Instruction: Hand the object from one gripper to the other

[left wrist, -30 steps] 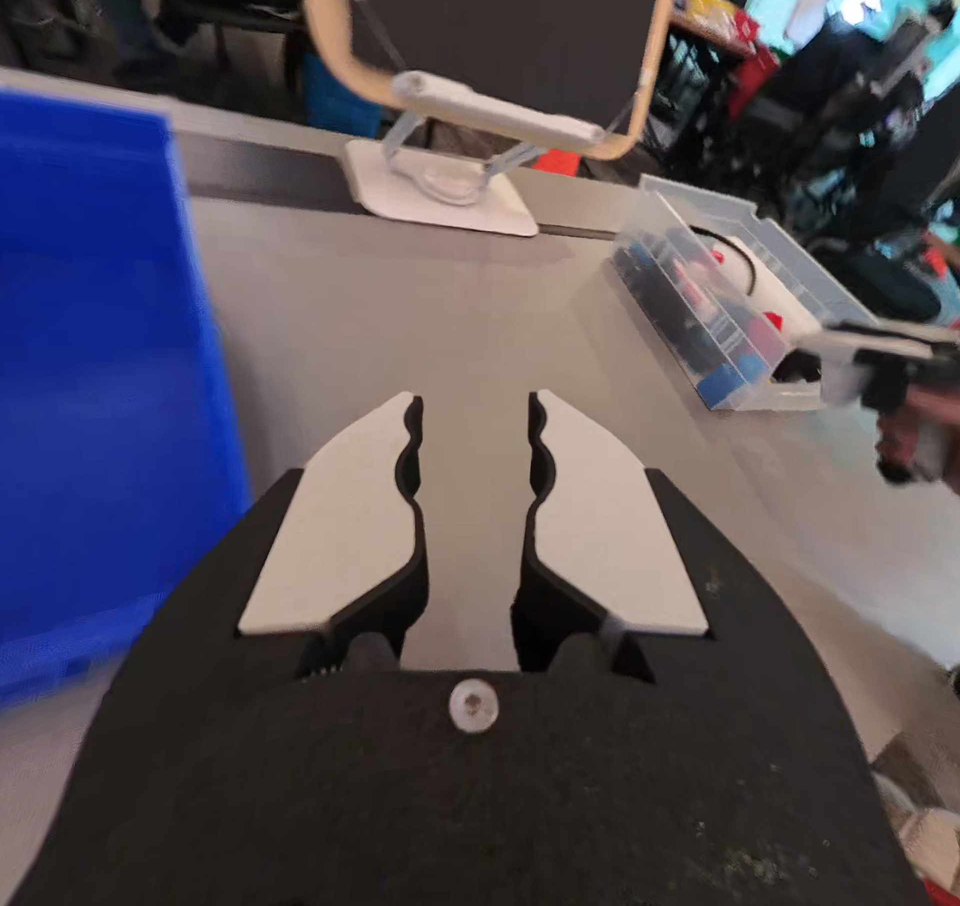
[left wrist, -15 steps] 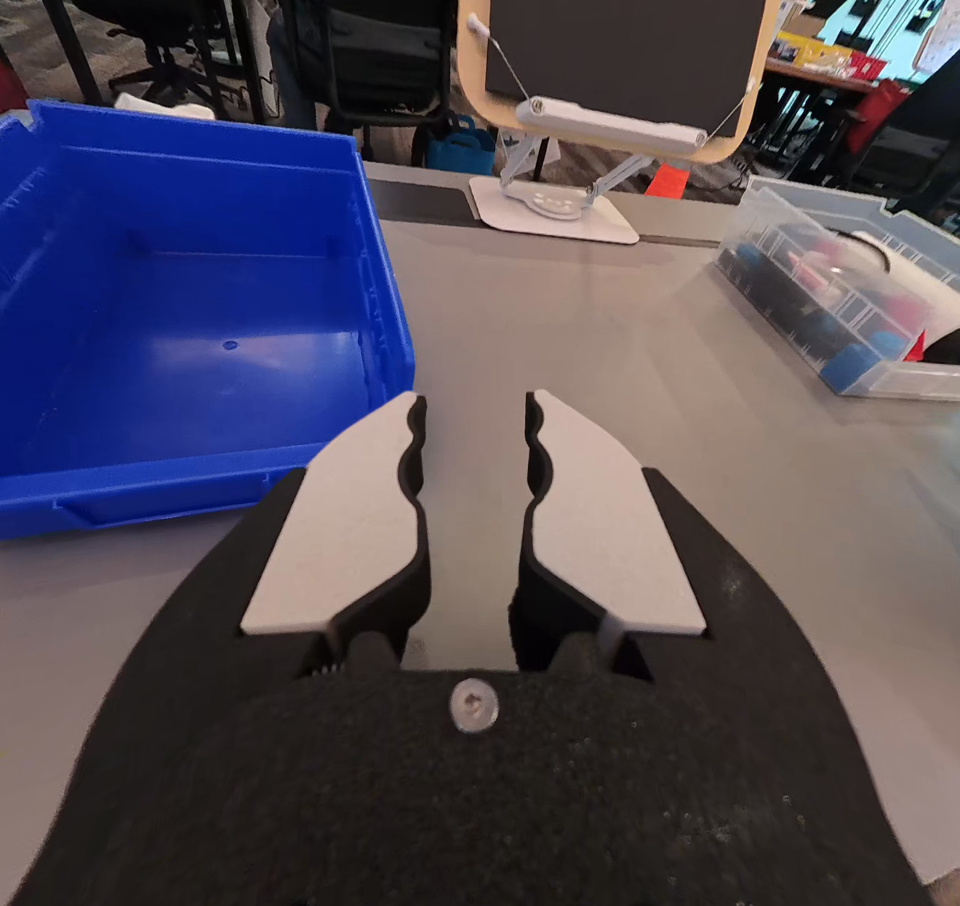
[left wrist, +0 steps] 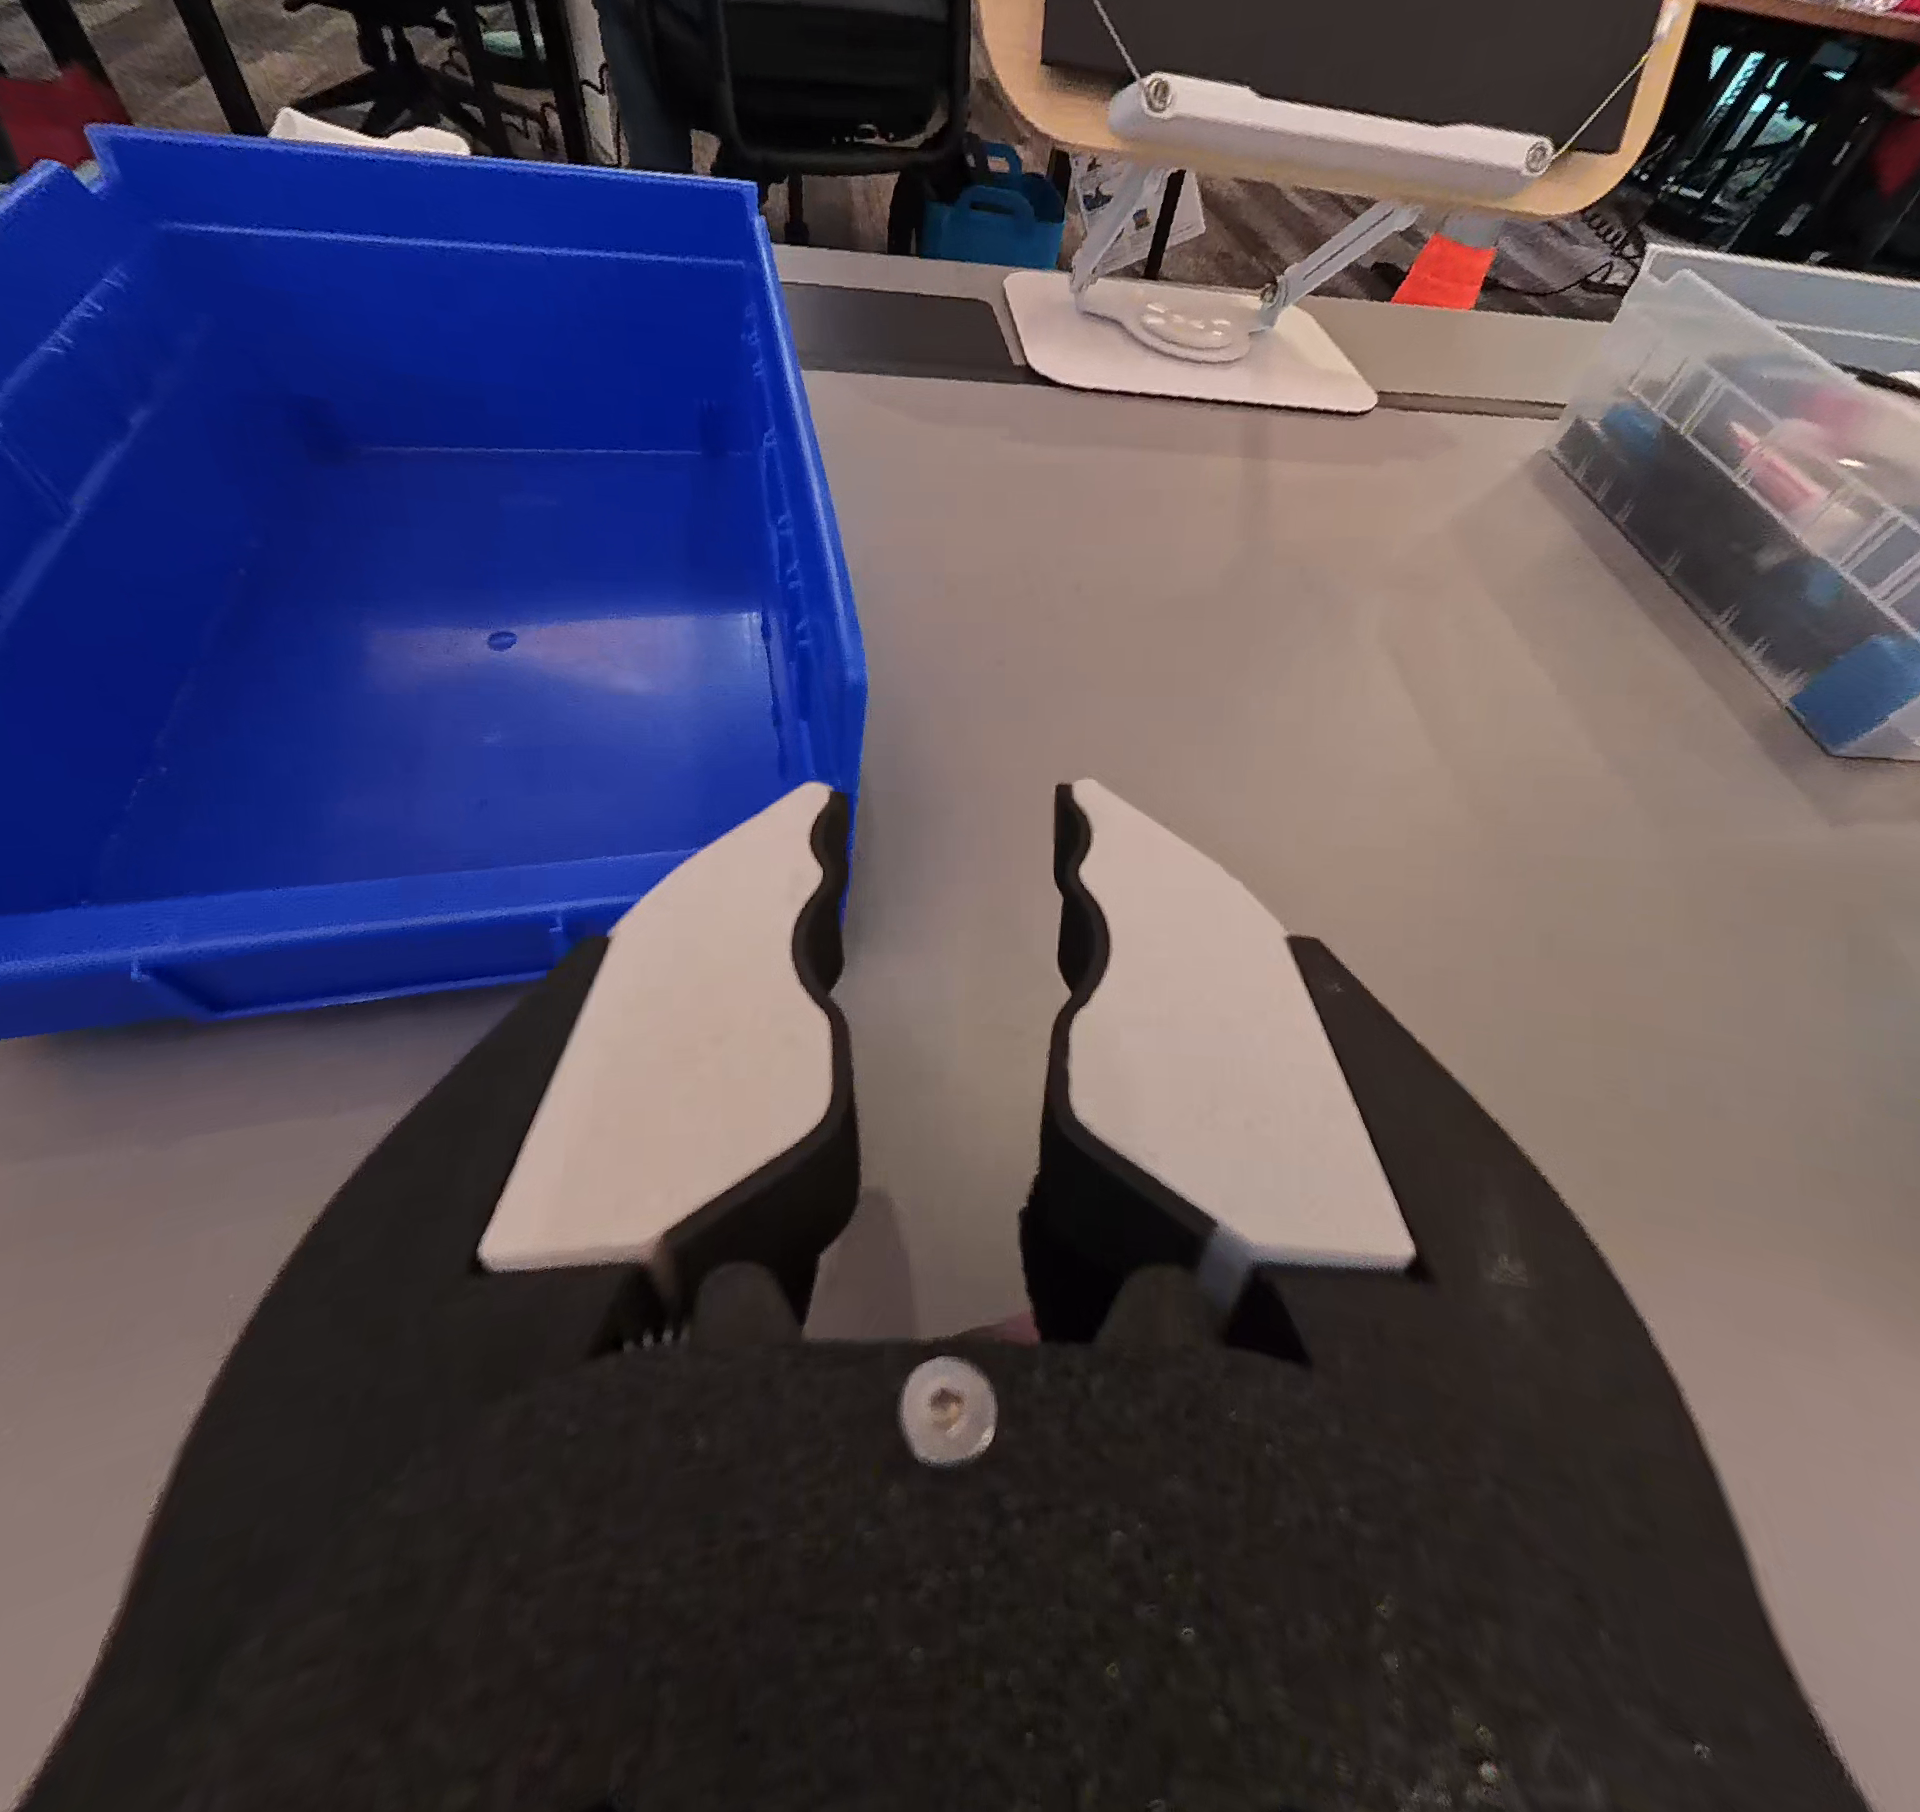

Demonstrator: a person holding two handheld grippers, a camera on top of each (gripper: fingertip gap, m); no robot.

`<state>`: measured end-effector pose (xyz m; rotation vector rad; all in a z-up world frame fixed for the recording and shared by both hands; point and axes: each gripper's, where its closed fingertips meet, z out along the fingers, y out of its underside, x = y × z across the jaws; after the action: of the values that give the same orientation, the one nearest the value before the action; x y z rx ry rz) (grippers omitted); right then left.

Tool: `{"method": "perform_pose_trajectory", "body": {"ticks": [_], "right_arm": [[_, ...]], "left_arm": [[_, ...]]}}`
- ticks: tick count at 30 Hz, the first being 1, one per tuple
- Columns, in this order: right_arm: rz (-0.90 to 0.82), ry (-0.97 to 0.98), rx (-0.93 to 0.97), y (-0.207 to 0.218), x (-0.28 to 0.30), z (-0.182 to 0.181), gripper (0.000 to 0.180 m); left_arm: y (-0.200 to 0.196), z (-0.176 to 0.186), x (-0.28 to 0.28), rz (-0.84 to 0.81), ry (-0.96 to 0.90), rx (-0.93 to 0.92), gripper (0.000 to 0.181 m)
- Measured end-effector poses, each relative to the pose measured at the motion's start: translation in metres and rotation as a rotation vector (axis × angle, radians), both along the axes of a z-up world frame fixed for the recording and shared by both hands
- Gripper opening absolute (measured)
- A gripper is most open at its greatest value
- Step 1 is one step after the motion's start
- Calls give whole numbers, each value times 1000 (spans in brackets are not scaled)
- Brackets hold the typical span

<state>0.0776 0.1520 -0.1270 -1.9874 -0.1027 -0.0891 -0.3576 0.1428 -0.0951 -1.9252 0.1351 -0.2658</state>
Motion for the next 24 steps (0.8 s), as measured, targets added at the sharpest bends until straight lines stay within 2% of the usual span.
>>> {"method": "perform_pose_trajectory", "body": {"ticks": [4, 11, 16, 24], "right_arm": [[64, 60, 18, 10, -21, 1, 55], [43, 80, -7, 25, -25, -4, 55], [28, 50, -13, 21, -21, -6, 55], [57, 119, -2, 31, -39, 5, 58]], "left_arm": [[1, -2, -4, 21, 20, -11, 37], [-2, -3, -53, 246, 115, -33, 36], [-1, -11, -61, 254, 111, -58, 36], [-8, -30, -73, 280, 97, -127, 37]]}}
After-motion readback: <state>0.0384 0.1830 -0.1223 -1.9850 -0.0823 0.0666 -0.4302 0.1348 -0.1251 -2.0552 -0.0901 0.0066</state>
